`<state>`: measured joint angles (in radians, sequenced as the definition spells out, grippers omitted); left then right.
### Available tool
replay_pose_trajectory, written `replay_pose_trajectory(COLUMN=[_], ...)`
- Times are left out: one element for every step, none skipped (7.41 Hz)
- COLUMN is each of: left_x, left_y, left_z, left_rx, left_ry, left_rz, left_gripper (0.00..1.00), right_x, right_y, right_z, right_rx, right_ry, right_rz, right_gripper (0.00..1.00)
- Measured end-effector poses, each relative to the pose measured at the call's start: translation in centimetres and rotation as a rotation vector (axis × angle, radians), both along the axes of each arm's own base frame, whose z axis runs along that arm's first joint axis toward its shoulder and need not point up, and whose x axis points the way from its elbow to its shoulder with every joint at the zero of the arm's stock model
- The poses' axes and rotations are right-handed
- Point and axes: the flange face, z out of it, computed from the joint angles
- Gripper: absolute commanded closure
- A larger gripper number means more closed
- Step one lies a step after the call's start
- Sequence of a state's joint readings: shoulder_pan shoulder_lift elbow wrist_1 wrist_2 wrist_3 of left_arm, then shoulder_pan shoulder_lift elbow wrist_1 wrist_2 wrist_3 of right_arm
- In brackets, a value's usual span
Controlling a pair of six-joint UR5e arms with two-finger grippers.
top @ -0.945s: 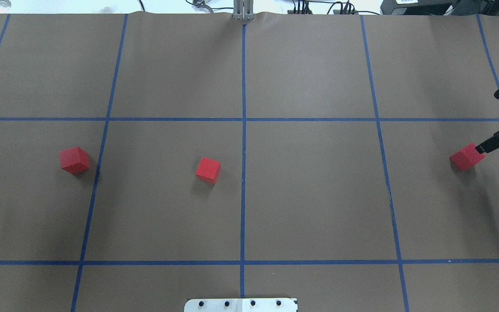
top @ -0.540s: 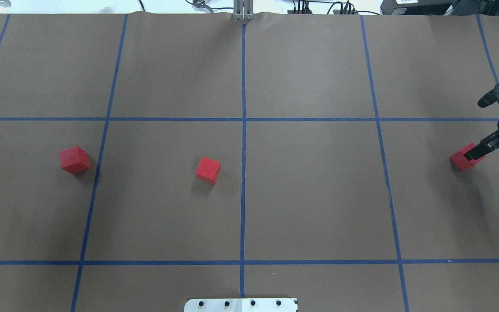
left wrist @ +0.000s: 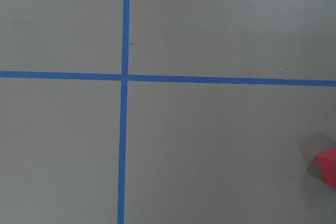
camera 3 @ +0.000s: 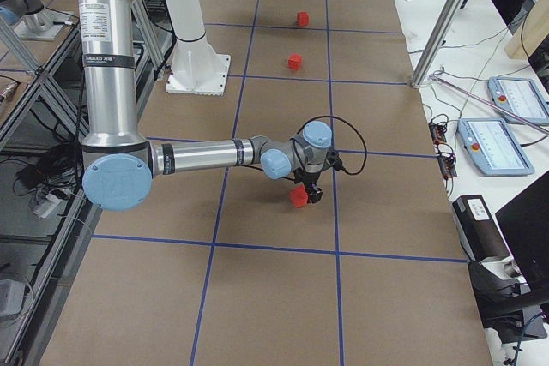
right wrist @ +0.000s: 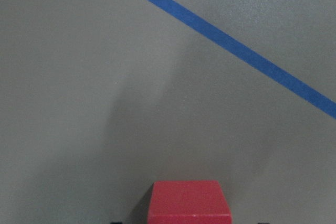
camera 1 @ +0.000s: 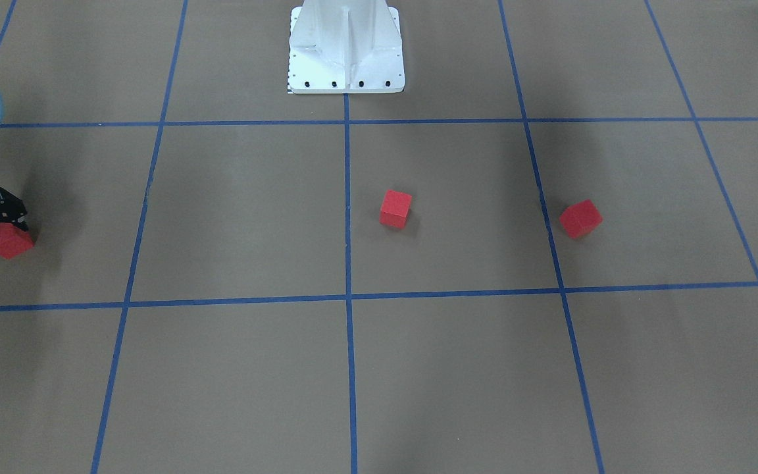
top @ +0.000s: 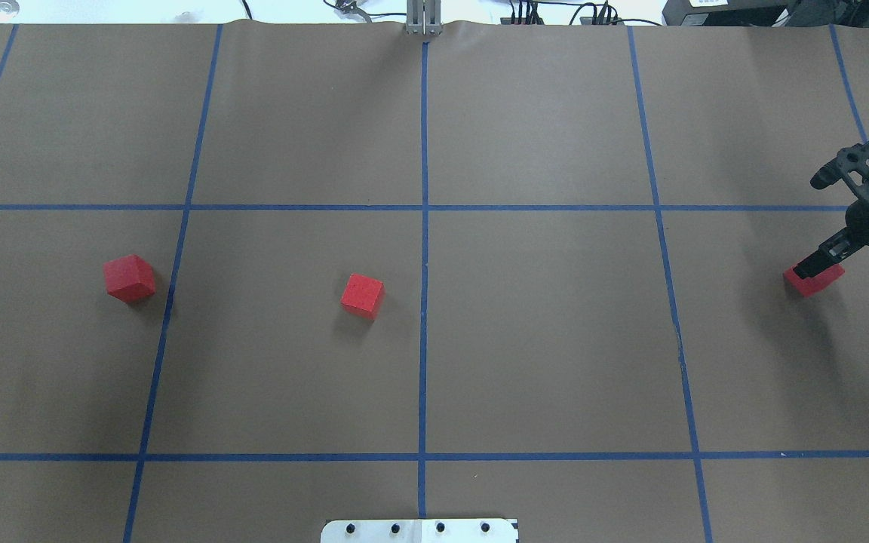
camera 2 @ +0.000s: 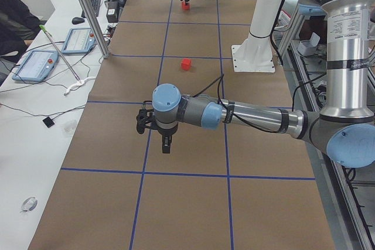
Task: Form red blocks into L shape at center
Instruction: 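Close the right gripper on the red cube and lift it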
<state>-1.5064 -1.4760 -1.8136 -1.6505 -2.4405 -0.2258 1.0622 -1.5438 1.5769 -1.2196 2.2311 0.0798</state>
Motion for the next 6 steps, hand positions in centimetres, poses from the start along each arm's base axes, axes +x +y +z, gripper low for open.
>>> replay_pose_trajectory(left_x=[0.0,0.0,0.0,0.0,0.0,0.0], left_y=[0.0,0.0,0.0,0.0,0.0,0.1], left_z=[0.0,0.0,-0.1,-0.2,-0.4,-0.8], left_rx=[0.000,0.000,0.001,0.003,0.008,0.016], left_ry=[0.000,0.000,0.000,0.000,0.001,0.002], left_rz=[0.000,-0.001,-0.001,-0.001,-0.001,-0.001], left_gripper=[0.00,0.00,0.00,0.00,0.00,0.00], right_x=[-0.1,-0.1,0.0,0.0,0.0,-0.1], right_y=[-0.1,0.0,-0.1,-0.1,-0.2,-0.3], right_z=[0.3,0.5,0.4,-0.4,-2.4,-5.7], right_rx=[-0.004,-0.009,-0.012,-0.016,-0.036,-0.079], right_ry=[0.003,0.005,0.001,-0.009,-0.023,-0.039], right_rz=[-0.001,-0.001,0.001,0.010,0.044,0.109], right_gripper=[1.00,1.00,1.00,1.00,1.00,1.00])
